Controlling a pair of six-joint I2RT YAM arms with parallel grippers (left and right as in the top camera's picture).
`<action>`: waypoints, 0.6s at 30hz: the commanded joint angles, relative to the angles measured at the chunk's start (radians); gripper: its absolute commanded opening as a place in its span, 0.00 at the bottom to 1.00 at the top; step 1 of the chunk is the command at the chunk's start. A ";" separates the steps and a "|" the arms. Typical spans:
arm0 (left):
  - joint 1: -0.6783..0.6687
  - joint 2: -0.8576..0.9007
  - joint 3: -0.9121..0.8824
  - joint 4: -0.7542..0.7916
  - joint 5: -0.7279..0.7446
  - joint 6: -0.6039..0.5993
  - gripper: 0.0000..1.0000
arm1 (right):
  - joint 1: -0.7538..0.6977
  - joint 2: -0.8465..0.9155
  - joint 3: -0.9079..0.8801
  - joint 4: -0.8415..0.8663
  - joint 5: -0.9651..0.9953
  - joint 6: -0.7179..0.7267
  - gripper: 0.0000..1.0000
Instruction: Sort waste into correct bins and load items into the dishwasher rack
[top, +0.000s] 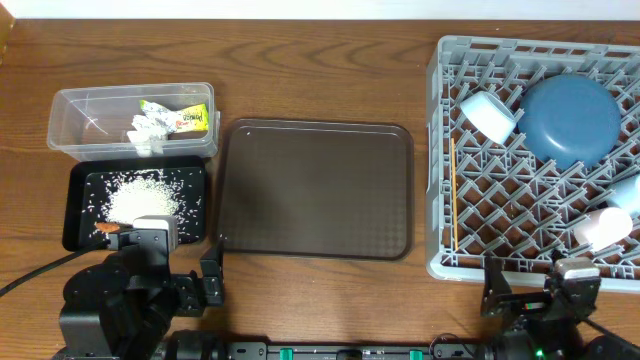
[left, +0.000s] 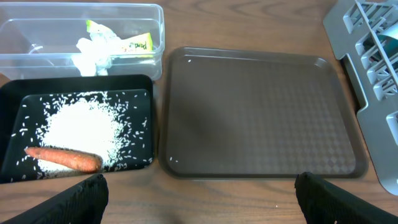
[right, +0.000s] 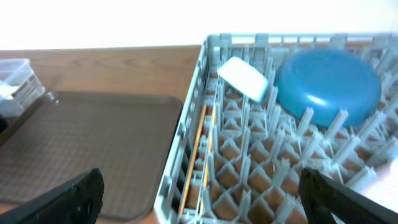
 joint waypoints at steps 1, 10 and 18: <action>-0.001 0.001 -0.008 0.001 -0.016 0.014 0.98 | -0.009 -0.051 -0.126 0.090 0.007 -0.039 0.99; -0.001 0.001 -0.008 0.001 -0.016 0.014 0.98 | -0.013 -0.050 -0.490 0.676 0.006 -0.039 0.99; -0.001 0.001 -0.008 0.001 -0.016 0.014 0.98 | -0.012 -0.051 -0.699 0.947 0.007 -0.084 0.99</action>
